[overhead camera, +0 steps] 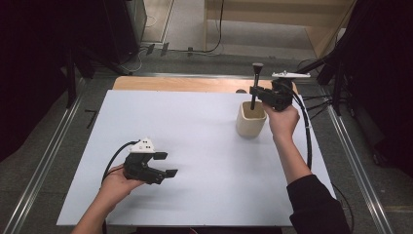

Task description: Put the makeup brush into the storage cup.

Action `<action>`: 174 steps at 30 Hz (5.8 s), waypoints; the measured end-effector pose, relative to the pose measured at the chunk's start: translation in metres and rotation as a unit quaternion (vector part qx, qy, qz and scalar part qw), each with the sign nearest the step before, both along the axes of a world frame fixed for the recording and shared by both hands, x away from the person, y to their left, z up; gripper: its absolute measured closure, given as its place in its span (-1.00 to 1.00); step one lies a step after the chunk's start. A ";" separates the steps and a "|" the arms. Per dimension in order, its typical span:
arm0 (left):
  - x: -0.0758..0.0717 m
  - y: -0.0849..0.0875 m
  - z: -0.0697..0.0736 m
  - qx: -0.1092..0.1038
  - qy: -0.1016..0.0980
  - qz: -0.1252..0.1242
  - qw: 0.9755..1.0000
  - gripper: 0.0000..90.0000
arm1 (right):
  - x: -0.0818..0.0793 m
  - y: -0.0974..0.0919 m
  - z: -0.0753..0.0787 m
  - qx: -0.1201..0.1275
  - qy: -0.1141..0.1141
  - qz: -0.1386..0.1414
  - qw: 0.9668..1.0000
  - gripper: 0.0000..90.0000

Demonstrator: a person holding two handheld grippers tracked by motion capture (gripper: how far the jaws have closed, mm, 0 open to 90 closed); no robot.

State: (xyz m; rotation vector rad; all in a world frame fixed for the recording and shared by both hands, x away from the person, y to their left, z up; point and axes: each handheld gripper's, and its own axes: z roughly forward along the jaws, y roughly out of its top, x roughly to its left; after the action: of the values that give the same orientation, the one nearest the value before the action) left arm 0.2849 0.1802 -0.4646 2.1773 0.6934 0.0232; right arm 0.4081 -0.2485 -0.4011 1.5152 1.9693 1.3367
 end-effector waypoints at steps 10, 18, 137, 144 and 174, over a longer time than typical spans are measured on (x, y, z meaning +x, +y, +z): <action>0.000 0.000 0.000 -0.001 0.000 -0.001 1.000 -0.45 | -0.002 0.001 -0.010 -0.014 0.006 0.000 1.000 0.77; 0.000 -0.001 0.000 0.002 -0.001 -0.003 1.000 -0.45 | -0.008 -0.002 -0.021 -0.010 0.007 -0.003 1.000 0.77; -0.001 0.005 -0.001 0.000 0.001 0.002 1.000 -0.45 | -0.132 0.044 -0.074 0.025 0.038 0.233 0.971 -0.39; 0.000 0.006 -0.001 -0.001 0.002 0.002 1.000 -0.45 | -0.140 0.042 -0.082 0.012 0.050 0.245 0.968 -0.42; -0.003 0.016 0.000 -0.002 0.000 0.013 1.000 -0.45 | -0.157 0.011 -0.084 -0.003 0.050 0.221 0.974 -0.42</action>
State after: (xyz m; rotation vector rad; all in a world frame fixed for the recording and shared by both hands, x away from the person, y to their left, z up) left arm 0.2815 0.1961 -0.4647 2.1651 0.7202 0.0356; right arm 0.2507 -0.2374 -0.4850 1.2007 2.4768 1.4348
